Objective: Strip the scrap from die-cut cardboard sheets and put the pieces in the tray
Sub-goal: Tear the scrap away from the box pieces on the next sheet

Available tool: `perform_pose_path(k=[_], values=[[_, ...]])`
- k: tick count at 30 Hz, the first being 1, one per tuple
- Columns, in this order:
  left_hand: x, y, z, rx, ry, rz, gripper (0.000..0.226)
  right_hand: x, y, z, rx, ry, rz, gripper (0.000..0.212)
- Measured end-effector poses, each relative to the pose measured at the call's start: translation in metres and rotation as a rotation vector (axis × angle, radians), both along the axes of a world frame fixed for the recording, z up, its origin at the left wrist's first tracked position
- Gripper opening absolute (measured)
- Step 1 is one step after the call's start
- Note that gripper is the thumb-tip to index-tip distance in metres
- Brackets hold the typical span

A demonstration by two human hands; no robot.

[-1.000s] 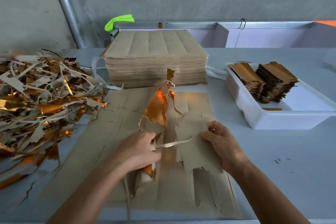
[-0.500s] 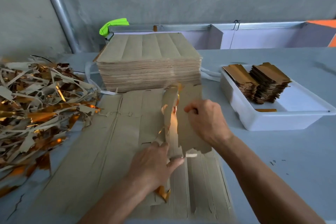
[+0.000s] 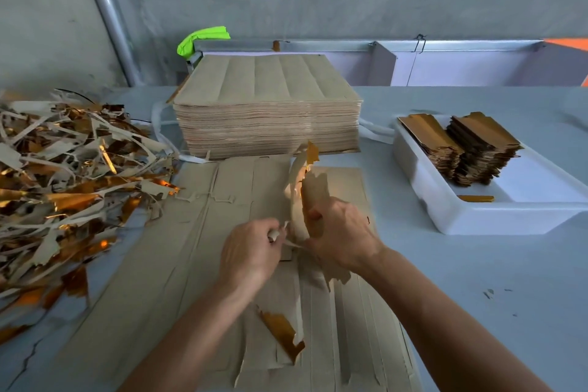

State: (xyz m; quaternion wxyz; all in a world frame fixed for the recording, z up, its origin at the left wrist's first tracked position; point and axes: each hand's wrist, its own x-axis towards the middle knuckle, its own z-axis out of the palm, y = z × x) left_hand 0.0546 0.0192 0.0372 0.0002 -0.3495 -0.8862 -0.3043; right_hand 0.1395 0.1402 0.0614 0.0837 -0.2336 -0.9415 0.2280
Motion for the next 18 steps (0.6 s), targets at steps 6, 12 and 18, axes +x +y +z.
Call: perform_pose_path(k=[6, 12, 18], values=[[-0.016, 0.002, 0.022, -0.111, 0.178, -0.355, 0.033, 0.005, 0.005, 0.008, -0.283, 0.104, 0.034, 0.02], [-0.017, 0.006, 0.034, -0.026, 0.078, -0.465, 0.044, 0.01, 0.011, 0.003, -0.267, 0.051, 0.0, 0.037], [-0.02, 0.013, 0.055, 0.032, -0.23, -0.642, 0.046, -0.013, -0.007, -0.009, -0.066, 0.194, -0.013, 0.018]])
